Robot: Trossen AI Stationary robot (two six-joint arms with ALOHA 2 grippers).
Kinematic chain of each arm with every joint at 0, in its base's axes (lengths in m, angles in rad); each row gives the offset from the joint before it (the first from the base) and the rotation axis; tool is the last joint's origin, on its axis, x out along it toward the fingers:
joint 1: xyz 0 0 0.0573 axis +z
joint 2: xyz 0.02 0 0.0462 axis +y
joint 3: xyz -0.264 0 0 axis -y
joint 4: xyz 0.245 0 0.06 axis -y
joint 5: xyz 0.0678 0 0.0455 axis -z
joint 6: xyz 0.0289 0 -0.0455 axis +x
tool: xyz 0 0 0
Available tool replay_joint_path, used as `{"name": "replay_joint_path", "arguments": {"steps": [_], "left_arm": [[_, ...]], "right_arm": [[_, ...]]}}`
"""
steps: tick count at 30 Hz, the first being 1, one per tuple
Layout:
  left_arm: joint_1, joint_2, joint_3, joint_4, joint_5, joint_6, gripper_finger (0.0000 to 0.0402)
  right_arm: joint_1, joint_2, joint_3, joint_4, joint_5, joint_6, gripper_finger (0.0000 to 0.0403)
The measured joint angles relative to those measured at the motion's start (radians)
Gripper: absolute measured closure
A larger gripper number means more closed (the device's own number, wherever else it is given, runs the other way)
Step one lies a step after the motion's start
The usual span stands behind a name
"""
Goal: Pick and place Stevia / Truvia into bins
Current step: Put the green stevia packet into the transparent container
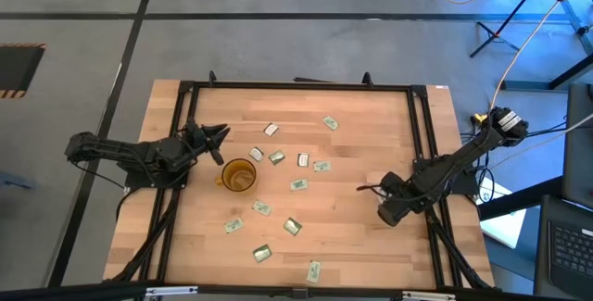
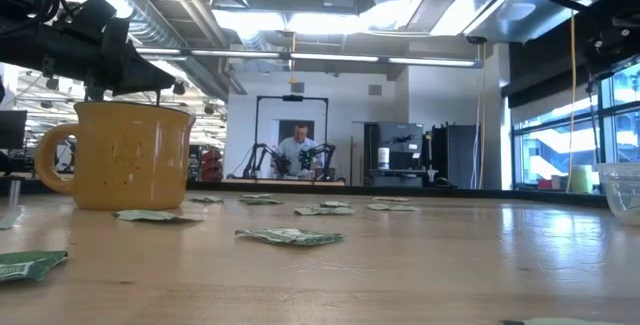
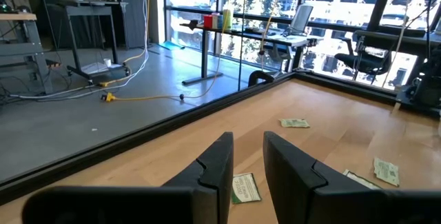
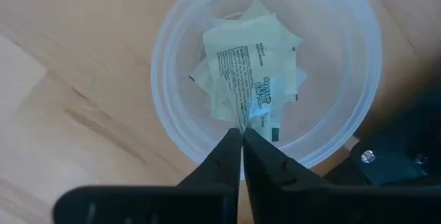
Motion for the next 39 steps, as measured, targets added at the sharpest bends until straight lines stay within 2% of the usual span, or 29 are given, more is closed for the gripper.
{"name": "replay_joint_path", "arguments": {"steps": [14,20,24,27,30,36,39], "left_arm": [[0.0,0.0,0.0,0.0,0.0,-0.051,0.0327],[0.0,0.0,0.0,0.0,0.0,-0.051,0.0327],[0.0,0.0,0.0,0.0,0.0,-0.051,0.0327],[0.0,0.0,0.0,0.0,0.0,-0.051,0.0327],[0.0,0.0,0.0,0.0,0.0,-0.051,0.0327],[0.0,0.0,0.0,0.002,-0.005,-0.05,0.0327],[0.0,0.0,0.0,0.003,-0.006,-0.05,0.0327]], "right_arm": [[0.0,0.0,0.012,-0.02,0.001,0.014,0.0308],[0.0,0.0,0.143,-0.191,0.006,0.052,0.0305],[0.0,0.0,0.237,-0.185,0.108,0.042,0.0305],[-0.005,-0.001,0.272,-0.099,0.266,-0.058,0.0305],[-0.032,0.0,0.274,0.037,0.4,-0.246,0.0305],[-0.191,0.034,0.274,0.237,0.419,-0.532,0.0305],[-0.286,0.071,0.274,0.284,0.348,-0.659,0.0305]]}}
